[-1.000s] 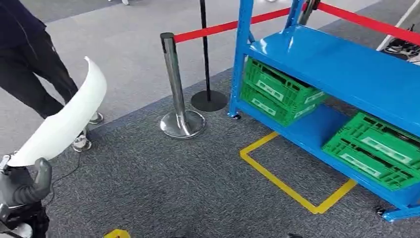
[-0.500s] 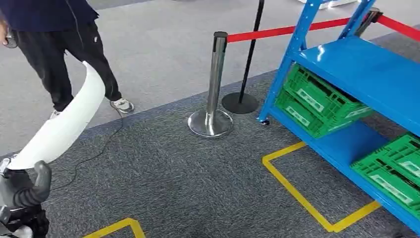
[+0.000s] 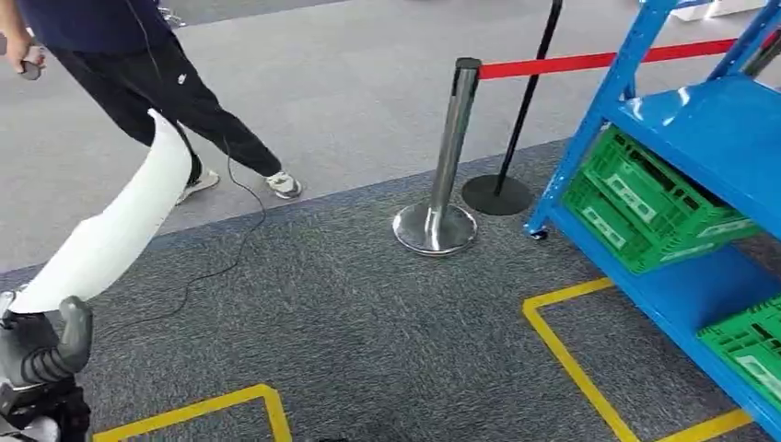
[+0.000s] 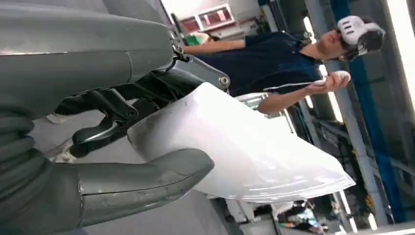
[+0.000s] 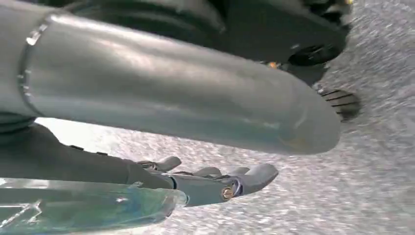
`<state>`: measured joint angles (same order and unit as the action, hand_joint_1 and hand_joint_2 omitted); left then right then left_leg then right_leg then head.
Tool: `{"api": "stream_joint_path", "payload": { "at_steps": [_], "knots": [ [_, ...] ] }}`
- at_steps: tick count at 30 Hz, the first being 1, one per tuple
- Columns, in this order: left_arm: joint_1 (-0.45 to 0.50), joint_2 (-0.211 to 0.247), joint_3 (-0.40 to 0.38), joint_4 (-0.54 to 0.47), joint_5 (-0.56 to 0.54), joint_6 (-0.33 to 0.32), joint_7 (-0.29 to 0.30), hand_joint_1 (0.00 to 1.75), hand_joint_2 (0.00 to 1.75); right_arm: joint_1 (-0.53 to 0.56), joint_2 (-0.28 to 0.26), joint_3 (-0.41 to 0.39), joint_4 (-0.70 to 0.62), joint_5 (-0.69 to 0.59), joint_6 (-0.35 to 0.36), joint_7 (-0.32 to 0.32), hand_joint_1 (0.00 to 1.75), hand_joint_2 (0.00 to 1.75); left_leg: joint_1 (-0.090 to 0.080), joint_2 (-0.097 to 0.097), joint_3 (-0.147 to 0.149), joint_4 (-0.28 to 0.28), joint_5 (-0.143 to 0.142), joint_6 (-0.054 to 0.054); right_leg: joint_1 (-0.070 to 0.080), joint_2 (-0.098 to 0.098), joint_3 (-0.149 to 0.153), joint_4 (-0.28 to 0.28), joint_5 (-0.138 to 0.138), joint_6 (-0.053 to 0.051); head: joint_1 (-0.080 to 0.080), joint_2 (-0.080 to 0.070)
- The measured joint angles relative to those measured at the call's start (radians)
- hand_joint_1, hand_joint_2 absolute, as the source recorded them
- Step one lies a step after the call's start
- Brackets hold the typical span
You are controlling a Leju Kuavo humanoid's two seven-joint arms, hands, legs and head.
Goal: Take the parts from the cabinet and place them on the table.
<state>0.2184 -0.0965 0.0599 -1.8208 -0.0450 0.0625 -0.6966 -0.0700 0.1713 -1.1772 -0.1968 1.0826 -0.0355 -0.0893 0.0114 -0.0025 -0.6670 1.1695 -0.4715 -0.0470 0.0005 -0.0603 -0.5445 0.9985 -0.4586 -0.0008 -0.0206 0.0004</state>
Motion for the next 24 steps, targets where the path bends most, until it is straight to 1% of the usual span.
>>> {"api": "stream_joint_path", "payload": {
  "at_steps": [1, 2, 3, 4, 5, 6, 7, 8, 9, 10, 11, 12, 13, 14, 15, 16, 17, 18, 19, 20, 21, 22, 23, 24],
  "knots": [
    [-0.015, 0.004, 0.000, 0.002, 0.004, -0.003, 0.000, 1.75, 1.75, -0.003, 0.000, 0.000, 0.000, 0.003, 0.003, -0.014, 0.00, 0.00, 0.000, 0.019, 0.049, -0.086, 0.036, 0.001, 0.000, -0.010, 0.002, 0.000, -0.001, 0.002, -0.001, 0.000],
    [-0.033, 0.008, 0.000, 0.005, 0.009, -0.007, 0.000, 1.75, 1.75, -0.006, 0.000, 0.000, 0.000, 0.007, 0.006, -0.030, 0.00, 0.00, -0.002, 0.068, 0.093, -0.156, 0.052, 0.002, 0.004, -0.020, 0.005, 0.002, -0.003, 0.008, 0.000, 0.000],
    [-0.055, 0.010, 0.000, 0.008, 0.018, -0.011, 0.000, 1.75, 1.75, -0.008, -0.001, 0.000, 0.000, 0.007, 0.007, -0.043, 0.00, 0.00, -0.008, 0.081, 0.103, -0.192, 0.044, 0.007, 0.013, -0.027, -0.001, 0.014, -0.011, 0.015, -0.005, 0.000],
    [-0.072, 0.012, -0.001, 0.015, 0.024, -0.013, 0.000, 1.75, 1.75, -0.012, -0.001, 0.000, 0.000, 0.008, 0.007, -0.055, 0.00, 0.00, -0.007, 0.062, 0.096, -0.183, 0.046, 0.020, 0.015, -0.036, -0.006, 0.010, -0.010, 0.019, 0.005, 0.000],
    [-0.084, 0.016, -0.001, 0.018, 0.025, -0.013, 0.001, 1.75, 1.75, -0.016, -0.001, 0.000, 0.000, 0.008, 0.007, -0.065, 0.00, 0.00, -0.009, 0.056, 0.094, -0.181, 0.045, 0.025, 0.014, -0.047, 0.003, 0.008, -0.010, 0.022, 0.004, 0.000],
    [-0.096, 0.021, 0.000, 0.022, 0.026, -0.014, 0.002, 1.75, 1.75, -0.019, -0.002, 0.000, -0.001, 0.008, 0.007, -0.069, 0.00, 0.00, -0.011, 0.045, 0.091, -0.181, 0.047, 0.030, 0.013, -0.057, 0.006, 0.007, -0.009, 0.024, 0.006, 0.000],
    [-0.109, 0.024, -0.001, 0.026, 0.026, -0.014, 0.002, 1.75, 1.75, -0.022, -0.002, 0.000, -0.001, 0.009, 0.007, -0.070, 0.00, 0.00, -0.005, 0.032, 0.092, -0.185, 0.053, 0.040, 0.008, -0.051, 0.004, 0.011, -0.015, 0.032, 0.004, 0.000],
    [-0.121, 0.024, -0.002, 0.027, 0.027, -0.015, 0.002, 1.75, 1.75, -0.023, -0.003, 0.000, -0.002, 0.009, 0.008, -0.072, 0.00, 0.00, -0.002, 0.026, 0.091, -0.185, 0.055, 0.044, 0.006, 0.000, -0.008, 0.033, -0.034, 0.040, 0.009, 0.000],
    [-0.133, 0.026, -0.002, 0.030, 0.027, -0.015, 0.002, 1.75, 1.75, -0.023, -0.004, 0.000, -0.002, 0.009, 0.008, -0.074, 0.00, 0.00, -0.002, 0.018, 0.090, -0.185, 0.056, 0.050, 0.005, 0.034, -0.032, 0.088, -0.067, 0.042, 0.011, 0.000],
    [-0.143, 0.026, -0.003, 0.033, 0.027, -0.015, 0.002, 1.75, 1.75, -0.022, -0.004, 0.000, -0.002, 0.009, 0.008, -0.074, 0.00, 0.00, -0.002, 0.008, 0.088, -0.185, 0.056, 0.055, 0.005, 0.050, -0.074, 0.181, -0.110, 0.043, 0.012, 0.000],
    [-0.147, 0.026, -0.003, 0.035, 0.027, -0.015, 0.002, 1.75, 1.75, -0.019, -0.005, 0.000, -0.002, 0.009, 0.008, -0.074, 0.00, 0.00, -0.004, -0.004, 0.086, -0.184, 0.057, 0.055, 0.005, 0.055, -0.118, 0.269, -0.144, 0.044, 0.012, 0.000],
    [-0.147, 0.026, -0.004, 0.039, 0.027, -0.015, 0.002, 1.75, 1.75, -0.017, -0.005, 0.000, -0.002, 0.009, 0.008, -0.075, 0.00, 0.00, -0.005, -0.015, 0.086, -0.184, 0.057, 0.056, 0.005, 0.057, -0.149, 0.327, -0.159, 0.043, 0.011, 0.000],
    [-0.147, 0.027, -0.004, 0.042, 0.027, -0.014, 0.002, 1.75, 1.75, -0.015, -0.005, 0.000, -0.002, 0.009, 0.008, -0.075, 0.00, 0.00, -0.005, -0.027, 0.086, -0.184, 0.057, 0.056, 0.005, 0.057, -0.160, 0.337, -0.149, 0.041, 0.011, 0.000],
    [-0.148, 0.028, -0.004, 0.045, 0.027, -0.014, 0.002, 1.75, 1.75, -0.015, -0.006, 0.000, -0.002, 0.009, 0.008, -0.075, 0.00, 0.00, -0.005, -0.039, 0.087, -0.184, 0.057, 0.055, 0.005, 0.058, -0.147, 0.301, -0.117, 0.039, 0.012, 0.000],
    [-0.149, 0.029, -0.004, 0.048, 0.027, -0.013, 0.002, 1.75, 1.75, -0.015, -0.006, 0.000, -0.002, 0.009, 0.008, -0.075, 0.00, 0.00, -0.005, -0.052, 0.088, -0.184, 0.057, 0.055, 0.005, 0.062, -0.116, 0.229, -0.071, 0.036, 0.011, 0.000],
    [-0.150, 0.029, -0.004, 0.049, 0.027, -0.013, 0.002, 1.75, 1.75, -0.016, -0.007, 0.000, -0.002, 0.009, 0.008, -0.076, 0.00, 0.00, -0.003, -0.064, 0.090, -0.184, 0.058, 0.054, 0.003, 0.079, -0.068, 0.124, -0.017, 0.033, 0.012, 0.000],
    [-0.152, 0.030, -0.005, 0.050, 0.027, -0.013, 0.002, 1.75, 1.75, -0.016, -0.008, 0.000, -0.002, 0.009, 0.008, -0.077, 0.00, 0.00, -0.002, -0.074, 0.089, -0.184, 0.058, 0.051, -0.002, 0.125, -0.031, 0.042, 0.011, 0.032, 0.012, 0.000],
    [-0.156, 0.031, -0.005, 0.051, 0.027, -0.013, 0.002, 1.75, 1.75, -0.016, -0.008, 0.000, -0.002, 0.009, 0.008, -0.077, 0.00, 0.00, -0.008, -0.085, 0.083, -0.177, 0.058, 0.044, -0.005, 0.142, -0.021, 0.013, -0.002, 0.031, 0.010, 0.000],
    [-0.158, 0.032, -0.006, 0.051, 0.027, -0.013, 0.002, 1.75, 1.75, -0.017, -0.008, 0.000, -0.002, 0.009, 0.008, -0.077, 0.00, 0.00, -0.003, -0.095, 0.078, -0.180, 0.063, 0.037, -0.002, 0.133, -0.015, 0.019, -0.001, 0.031, 0.010, 0.000],
    [-0.157, 0.033, -0.007, 0.053, 0.027, -0.013, 0.002, 1.75, 1.75, -0.016, -0.010, 0.000, -0.002, 0.009, 0.008, -0.077, 0.00, 0.00, 0.000, -0.104, 0.074, -0.182, 0.067, 0.030, 0.001, 0.125, -0.017, 0.020, -0.001, 0.027, 0.011, 0.000],
    [-0.156, 0.034, -0.007, 0.053, 0.027, -0.007, 0.002, 1.75, 1.75, -0.017, -0.010, 0.000, -0.002, 0.010, 0.007, -0.075, 0.00, 0.00, 0.005, -0.114, 0.072, -0.187, 0.072, 0.022, 0.005, 0.117, -0.017, 0.021, 0.001, 0.022, 0.011, 0.000],
    [-0.156, 0.034, -0.008, 0.054, 0.025, 0.001, 0.002, 1.75, 1.75, -0.018, -0.010, 0.000, -0.002, 0.012, 0.005, -0.067, 0.00, 0.00, 0.004, -0.123, 0.071, -0.187, 0.073, 0.015, 0.003, 0.107, -0.015, 0.011, 0.007, 0.014, 0.010, 0.000],
    [-0.156, 0.037, -0.009, 0.054, 0.028, 0.009, 0.000, 1.75, 1.75, -0.020, -0.010, 0.000, -0.002, 0.014, 0.002, -0.056, 0.00, 0.00, 0.002, -0.077, 0.065, -0.173, 0.058, 0.015, 0.000, 0.094, -0.010, 0.003, 0.012, 0.007, 0.010, 0.000],
    [-0.164, 0.040, -0.010, 0.055, 0.037, 0.013, 0.000, 1.75, 1.75, -0.019, -0.010, 0.000, -0.002, 0.016, -0.001, -0.047, 0.00, 0.00, -0.002, -0.036, 0.044, -0.129, 0.024, 0.012, 0.000, 0.085, -0.010, 0.000, 0.013, 0.001, 0.003, 0.000]
  ]
}}
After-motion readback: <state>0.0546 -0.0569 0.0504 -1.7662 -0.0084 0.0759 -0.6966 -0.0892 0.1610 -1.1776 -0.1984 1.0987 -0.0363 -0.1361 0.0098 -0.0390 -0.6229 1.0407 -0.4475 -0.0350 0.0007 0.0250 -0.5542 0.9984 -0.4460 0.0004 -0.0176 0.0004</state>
